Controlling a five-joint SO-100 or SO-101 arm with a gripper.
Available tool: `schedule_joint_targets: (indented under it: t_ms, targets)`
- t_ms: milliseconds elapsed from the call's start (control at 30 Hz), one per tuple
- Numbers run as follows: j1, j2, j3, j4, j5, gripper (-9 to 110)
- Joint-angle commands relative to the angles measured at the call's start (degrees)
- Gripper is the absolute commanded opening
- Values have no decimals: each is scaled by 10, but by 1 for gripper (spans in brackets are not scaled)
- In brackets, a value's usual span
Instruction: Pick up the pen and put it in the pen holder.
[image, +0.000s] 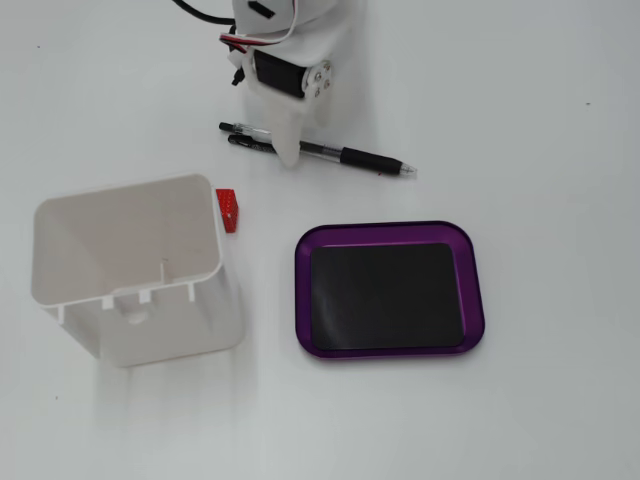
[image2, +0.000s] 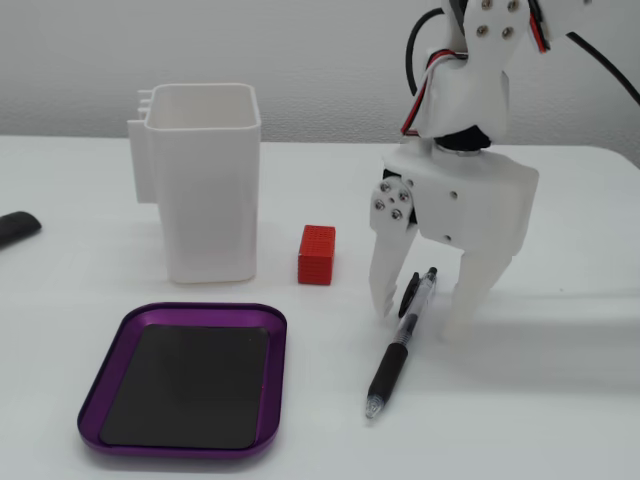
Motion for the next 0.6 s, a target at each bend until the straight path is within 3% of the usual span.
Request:
schedule_joint_targets:
  t_ms: [0,300,567]
  targets:
    - [4,4,-3,-18,0,17]
    - [7,0,18,-48,-4,16]
    - [8,-74,15,-43,-4,4]
